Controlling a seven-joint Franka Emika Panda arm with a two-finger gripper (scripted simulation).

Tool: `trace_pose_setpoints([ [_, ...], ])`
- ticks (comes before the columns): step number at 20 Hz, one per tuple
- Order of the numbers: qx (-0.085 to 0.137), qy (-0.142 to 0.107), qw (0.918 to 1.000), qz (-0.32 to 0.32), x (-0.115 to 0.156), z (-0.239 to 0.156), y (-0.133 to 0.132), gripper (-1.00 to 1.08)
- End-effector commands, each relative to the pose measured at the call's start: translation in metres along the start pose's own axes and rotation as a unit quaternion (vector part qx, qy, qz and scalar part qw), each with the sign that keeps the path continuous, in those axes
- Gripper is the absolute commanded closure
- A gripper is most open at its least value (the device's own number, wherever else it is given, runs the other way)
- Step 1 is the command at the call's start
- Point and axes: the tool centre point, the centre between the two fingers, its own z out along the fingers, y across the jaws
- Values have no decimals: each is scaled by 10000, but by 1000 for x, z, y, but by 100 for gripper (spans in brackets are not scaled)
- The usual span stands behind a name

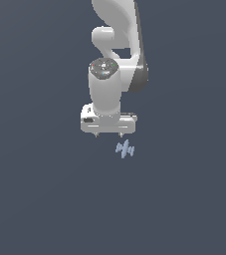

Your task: Pick up the object and move it to a goal position.

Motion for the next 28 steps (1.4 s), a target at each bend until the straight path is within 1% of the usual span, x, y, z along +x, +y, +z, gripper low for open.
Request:
trace_pose_setpoints([
  [1,0,0,10000,0,0,0,0,-92],
  [4,20,-1,10000,43,0,1,2,-92],
  [11,140,-3,9993,347,0,4,16,-92],
  [16,132,-3,9994,310,0,5,15,-92],
  [22,84,-1,9999,-67,-1,16,6,-92],
  [25,44,1,9992,-406,-2,26,-2,-92],
  [28,0,2,9964,-843,-4,38,-12,-92],
])
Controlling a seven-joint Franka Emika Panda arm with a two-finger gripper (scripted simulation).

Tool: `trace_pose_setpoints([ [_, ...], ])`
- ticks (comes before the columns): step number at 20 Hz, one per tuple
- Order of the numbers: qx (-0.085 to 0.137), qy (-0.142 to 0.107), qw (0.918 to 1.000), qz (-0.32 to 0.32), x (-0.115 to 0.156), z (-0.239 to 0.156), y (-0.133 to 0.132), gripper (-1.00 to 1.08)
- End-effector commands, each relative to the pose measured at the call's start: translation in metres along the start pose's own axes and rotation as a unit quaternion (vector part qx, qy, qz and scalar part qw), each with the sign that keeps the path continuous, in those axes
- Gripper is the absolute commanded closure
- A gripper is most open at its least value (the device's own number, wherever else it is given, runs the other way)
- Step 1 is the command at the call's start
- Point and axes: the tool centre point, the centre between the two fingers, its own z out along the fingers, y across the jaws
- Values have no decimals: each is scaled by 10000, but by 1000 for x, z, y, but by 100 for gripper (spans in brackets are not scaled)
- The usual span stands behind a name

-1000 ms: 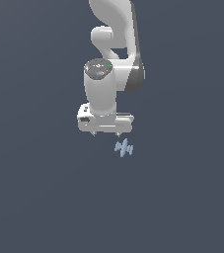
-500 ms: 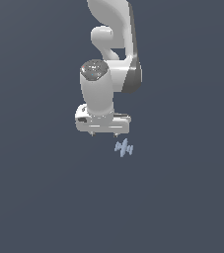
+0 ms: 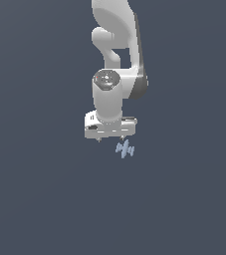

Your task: Pick up the object and move it to a goal position.

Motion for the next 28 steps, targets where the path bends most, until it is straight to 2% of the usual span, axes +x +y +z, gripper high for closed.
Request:
trace_pose_setpoints([
  [1,-36,-4,9992,-391,-1,11,-10,-92],
  [4,-79,-6,9953,-965,-2,27,-24,-92],
  [9,-121,-4,9830,-1831,-6,51,-47,-92],
  [17,-136,6,9647,-2629,-11,72,-69,-92],
  [21,-137,8,9610,-2761,-12,76,-73,-92],
  [28,-135,5,9616,-2741,-13,84,-72,-92],
])
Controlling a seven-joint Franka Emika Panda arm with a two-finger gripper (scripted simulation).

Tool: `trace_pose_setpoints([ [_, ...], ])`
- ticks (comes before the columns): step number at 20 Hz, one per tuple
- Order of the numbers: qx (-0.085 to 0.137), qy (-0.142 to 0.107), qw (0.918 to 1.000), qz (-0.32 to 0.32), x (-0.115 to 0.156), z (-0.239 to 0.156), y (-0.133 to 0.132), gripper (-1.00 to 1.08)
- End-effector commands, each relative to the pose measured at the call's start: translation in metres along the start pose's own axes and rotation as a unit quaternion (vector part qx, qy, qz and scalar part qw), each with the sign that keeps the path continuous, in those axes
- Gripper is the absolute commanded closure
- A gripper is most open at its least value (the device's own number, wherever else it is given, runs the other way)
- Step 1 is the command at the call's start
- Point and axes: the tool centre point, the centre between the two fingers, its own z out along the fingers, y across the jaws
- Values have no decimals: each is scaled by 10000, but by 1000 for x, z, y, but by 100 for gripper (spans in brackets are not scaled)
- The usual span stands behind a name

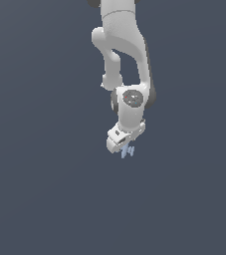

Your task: Pick up the object and move it to a goal position.

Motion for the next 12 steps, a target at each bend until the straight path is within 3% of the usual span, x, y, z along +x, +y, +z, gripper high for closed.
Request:
trace_pose_setpoints([
  [1,2,-4,10000,-4,-1,7,0,-92],
  [12,0,-1,10000,-31,0,46,-1,-92],
])
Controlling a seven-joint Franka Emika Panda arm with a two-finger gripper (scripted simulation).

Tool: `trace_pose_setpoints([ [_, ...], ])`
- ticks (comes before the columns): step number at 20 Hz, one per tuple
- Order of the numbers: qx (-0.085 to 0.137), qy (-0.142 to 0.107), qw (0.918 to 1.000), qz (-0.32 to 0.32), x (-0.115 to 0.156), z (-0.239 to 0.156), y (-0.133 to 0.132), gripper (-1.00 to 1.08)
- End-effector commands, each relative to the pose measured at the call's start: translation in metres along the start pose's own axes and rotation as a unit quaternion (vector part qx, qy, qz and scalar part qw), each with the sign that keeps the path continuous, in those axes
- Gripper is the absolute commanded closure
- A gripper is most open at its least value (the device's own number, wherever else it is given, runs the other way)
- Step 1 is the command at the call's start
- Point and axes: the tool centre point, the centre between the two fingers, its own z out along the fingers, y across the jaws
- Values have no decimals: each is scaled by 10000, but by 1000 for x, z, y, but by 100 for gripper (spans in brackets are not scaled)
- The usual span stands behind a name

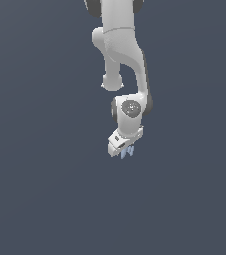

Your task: Pick up the object and move it to a goal position.

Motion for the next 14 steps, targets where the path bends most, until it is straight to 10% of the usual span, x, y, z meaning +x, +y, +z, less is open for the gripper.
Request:
trace_pose_setpoints([
  [1,5,-9,10000,1,-1,4,0,-92],
  [2,5,-9,10000,1,-1,4,0,108],
  [14,-3,0,10000,2,0,1,1,108],
])
